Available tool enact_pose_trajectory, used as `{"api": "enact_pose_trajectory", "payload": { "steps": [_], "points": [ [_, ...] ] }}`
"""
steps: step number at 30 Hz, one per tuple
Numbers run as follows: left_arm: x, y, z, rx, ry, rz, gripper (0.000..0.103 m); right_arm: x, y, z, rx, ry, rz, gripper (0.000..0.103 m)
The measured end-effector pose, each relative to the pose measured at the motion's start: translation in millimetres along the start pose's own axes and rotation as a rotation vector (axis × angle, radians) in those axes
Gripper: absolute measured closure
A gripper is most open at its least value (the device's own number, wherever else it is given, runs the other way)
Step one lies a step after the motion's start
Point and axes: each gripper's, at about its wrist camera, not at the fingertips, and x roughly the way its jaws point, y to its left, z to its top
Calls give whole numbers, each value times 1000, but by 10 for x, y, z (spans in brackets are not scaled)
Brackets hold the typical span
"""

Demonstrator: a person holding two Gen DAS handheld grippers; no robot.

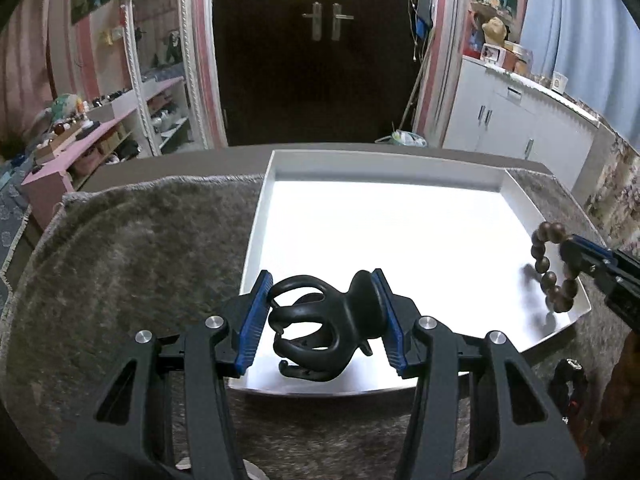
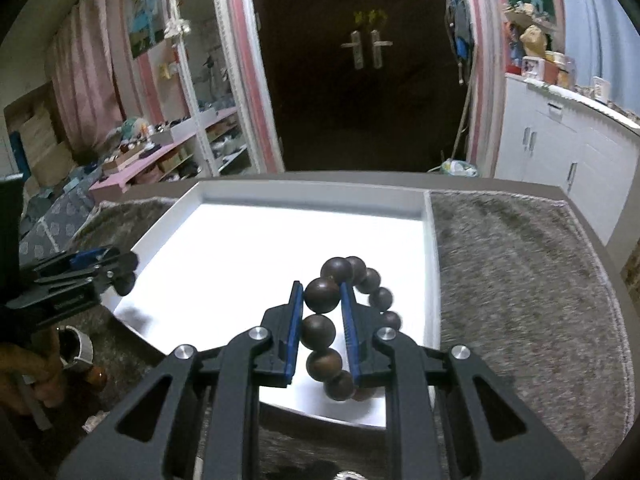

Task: Organize jewelry
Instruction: 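Carry the claw clip with the left tool while the right tool carries the bracelet to the tray, then open the left tool dropping the clip in the tray while the right tool releases the bracelet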

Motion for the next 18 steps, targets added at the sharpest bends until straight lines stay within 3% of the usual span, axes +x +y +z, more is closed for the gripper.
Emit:
{"api": "enact_pose_trajectory", "payload": {
  "steps": [18],
  "points": [
    [363, -54, -131, 7, 102, 24, 54, 246, 173, -129, -26, 69, 29, 84]
  ]
}}
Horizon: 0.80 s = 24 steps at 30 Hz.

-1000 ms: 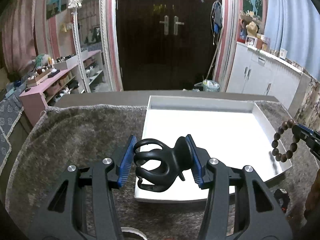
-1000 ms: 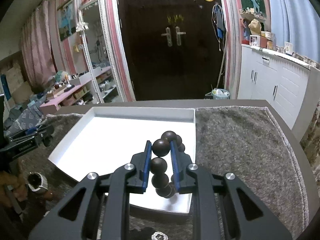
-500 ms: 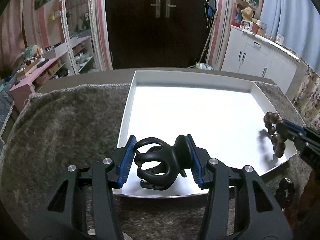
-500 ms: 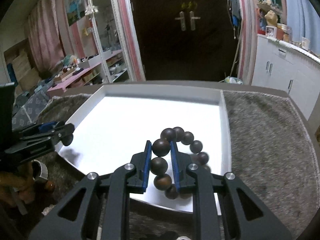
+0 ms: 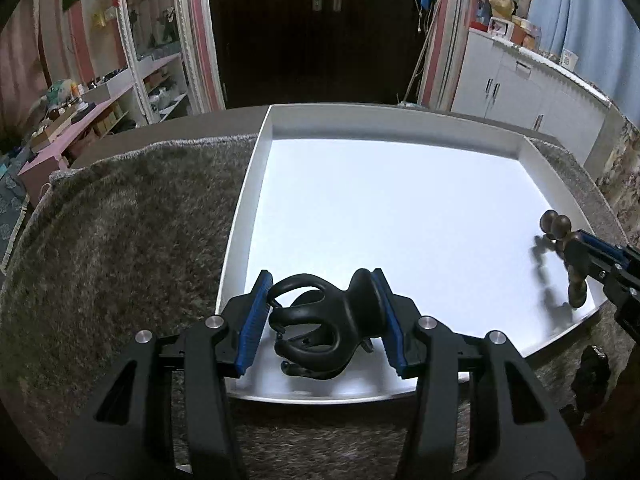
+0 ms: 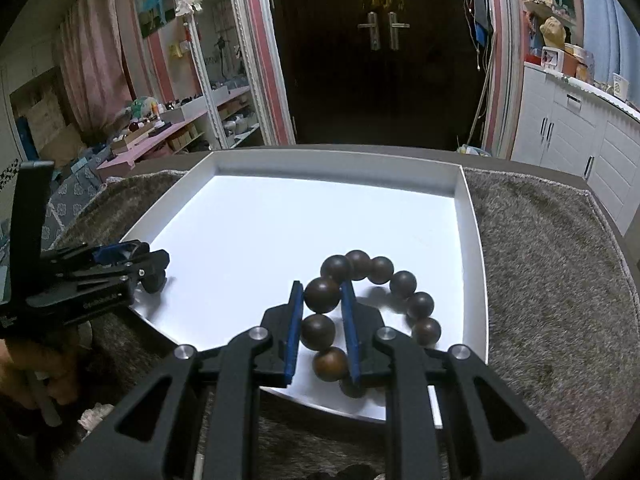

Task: Organize jewelry
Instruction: 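Open the left tool dropping the clip in the tray while the right tool releases the bracelet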

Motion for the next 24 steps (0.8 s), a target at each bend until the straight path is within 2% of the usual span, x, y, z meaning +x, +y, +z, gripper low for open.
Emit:
{"api": "enact_pose_trajectory", "payload": {
  "steps": [11, 12, 13, 14, 15, 20, 24],
  "points": [
    [119, -88, 13, 36, 36, 18, 52, 210, 58, -67, -12, 76, 19, 83],
    [121, -96, 18, 36, 35, 11, 49, 220, 58, -72, -11, 80, 21, 82],
    [120, -96, 14, 39, 36, 0, 43, 227, 59, -71, -9, 82, 28, 76],
    [111, -109, 13, 44, 35, -6, 39, 204, 61, -64, -6, 72, 29, 68],
    [73, -123, 21, 47, 17, -2, 35, 175, 56, -52, -5, 61, 31, 66],
    [-264, -41, 90, 20, -55, -30, 34, -359, 15, 106, 1, -78, 7, 65],
    [-749, 172, 120, -8, -155, -18, 28, -920, -191, 126, 26, -176, -54, 60]
  ]
}}
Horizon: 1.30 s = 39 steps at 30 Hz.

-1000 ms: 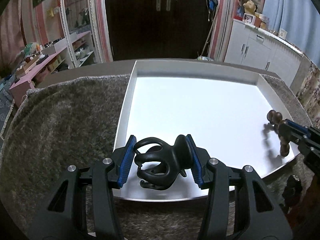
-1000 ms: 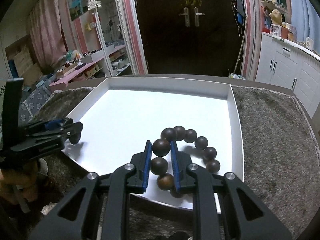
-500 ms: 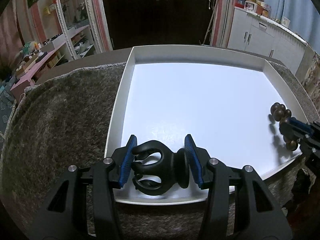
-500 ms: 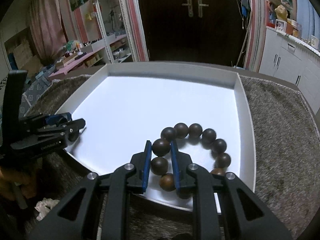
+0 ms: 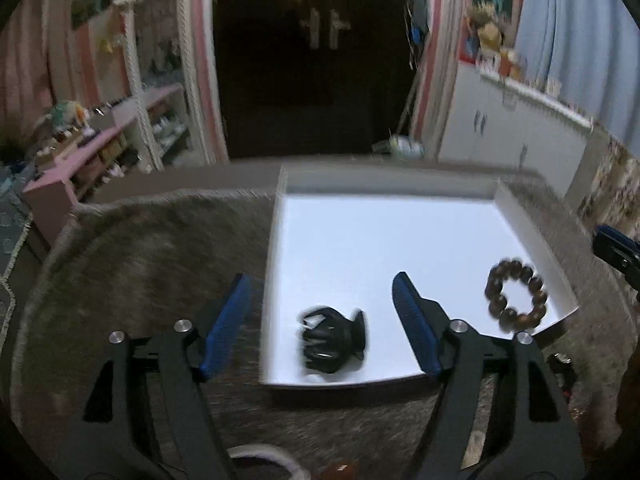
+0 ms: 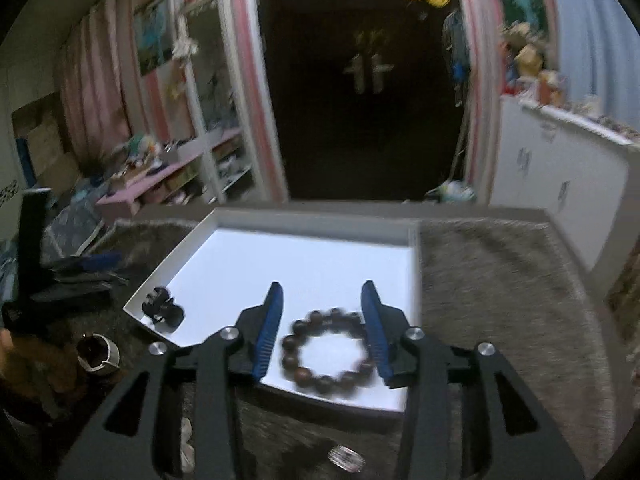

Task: Organize jewelry
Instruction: 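Open the left tool dropping the clip in the tray while the right tool releases the bracelet, then grasp the white scrunchie with the left tool while the right tool grasps the red cord charm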

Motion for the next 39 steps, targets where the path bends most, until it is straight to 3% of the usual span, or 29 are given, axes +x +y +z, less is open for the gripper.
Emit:
{"api": "enact_pose_trajectory", "payload": {
  "steps": [3, 5, 8, 13, 20, 24, 32, 35, 39],
  "points": [
    [-382, 217, -9, -27, -66, 38, 28, -304, -172, -34, 10, -28, -42, 60],
    [-646, 358, -105, -37, -107, 75, 24, -525, -274, -141, 18, -36, -73, 53],
    [-899, 527, -322, -44, -122, 103, 17, -763, -383, -373, 54, -26, -83, 49],
    [-1126, 757, -890, -82, -98, 178, 17, -896, -344, -786, 98, 24, -74, 47],
    [-1270, 847, -1535, -172, -41, 178, 16, -820, -15, -1250, 99, 131, -37, 47],
    [-1247, 747, -1720, -145, -13, 159, 16, -770, 174, -1402, 51, 166, -5, 48],
    [-1170, 644, -1761, -133, 9, 125, 16, -641, 276, -1528, 26, 208, -8, 83],
    [-1161, 628, -1737, -131, 8, 119, 16, -619, 250, -1554, 35, 219, -27, 92],
    [-1158, 641, -1728, -129, 10, 114, 16, -616, 219, -1573, 35, 225, -27, 93]
  ]
}}
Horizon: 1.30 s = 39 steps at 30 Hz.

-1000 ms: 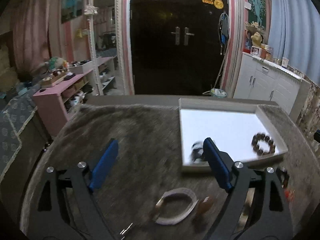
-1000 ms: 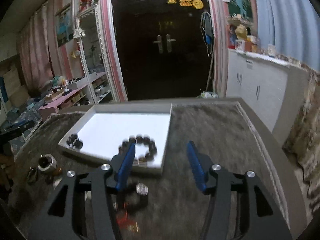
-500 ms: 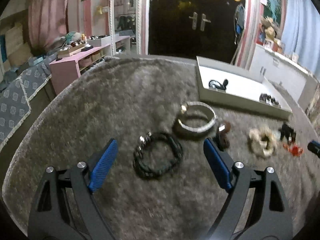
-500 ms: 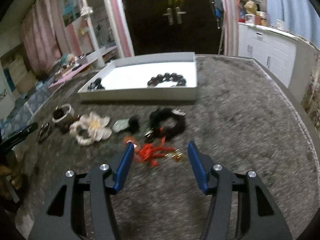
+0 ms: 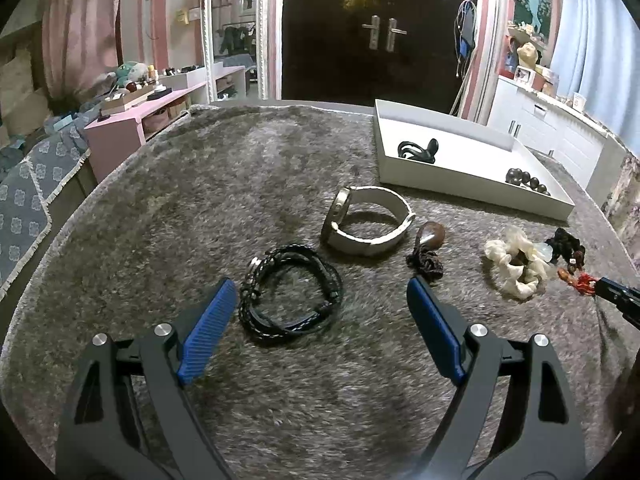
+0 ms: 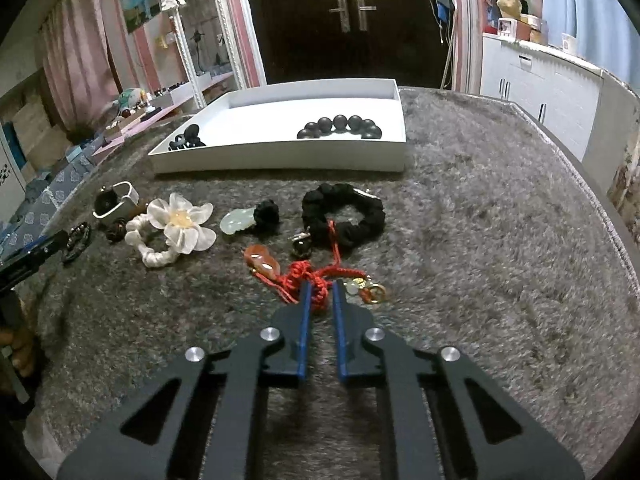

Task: Organize jewelry
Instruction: 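Grasp the white scrunchie with the left tool while the right tool grasps the red cord charm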

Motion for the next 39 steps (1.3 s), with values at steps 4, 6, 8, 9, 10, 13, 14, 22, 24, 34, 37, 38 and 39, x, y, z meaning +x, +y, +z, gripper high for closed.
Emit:
{"api": "enact_pose_trajectory", "payload": {
  "steps": [4, 6, 8, 9, 10, 13, 14, 22, 24, 34, 37, 38, 39],
  "points": [
    [5, 37, -7, -3, 3, 7, 16, -60, -9, 20, -12, -29, -13, 97],
    [6, 50, -16, -1, 1, 13, 17, -98, -21, 25, -20, -44, -28, 99],
    [-4, 50, -14, -1, -1, 10, 17, -138, -37, 41, -27, -59, -40, 99],
    [-1, 43, -12, 3, -1, 8, 17, -150, -48, 51, -27, -63, -45, 99],
    [-7, 23, -3, 9, -2, 5, 17, -171, -67, 61, -27, -73, -57, 99],
    [-48, -76, 32, 26, -13, -20, 17, -234, -132, 99, -21, -96, -78, 99],
    [-61, -125, 45, 34, -16, -29, 17, -252, -155, 109, -19, -102, -85, 99],
    [48, -598, 84, 87, 19, -106, 17, -345, -350, 170, 10, -153, -132, 99],
    [43, -723, 87, 107, 17, -127, 17, -339, -387, 174, 14, -154, -131, 99],
    [309, -1297, 131, 164, 78, -146, 28, -256, -494, 144, 27, -153, -94, 99],
    [454, -1393, 127, 170, 122, -154, 42, -268, -533, 142, 30, -156, -87, 99],
    [501, -1421, 121, 172, 136, -158, 45, -267, -548, 144, 31, -155, -85, 99],
    [539, -1439, 109, 173, 150, -162, 49, -265, -563, 147, 34, -155, -82, 99]
  ]
}}
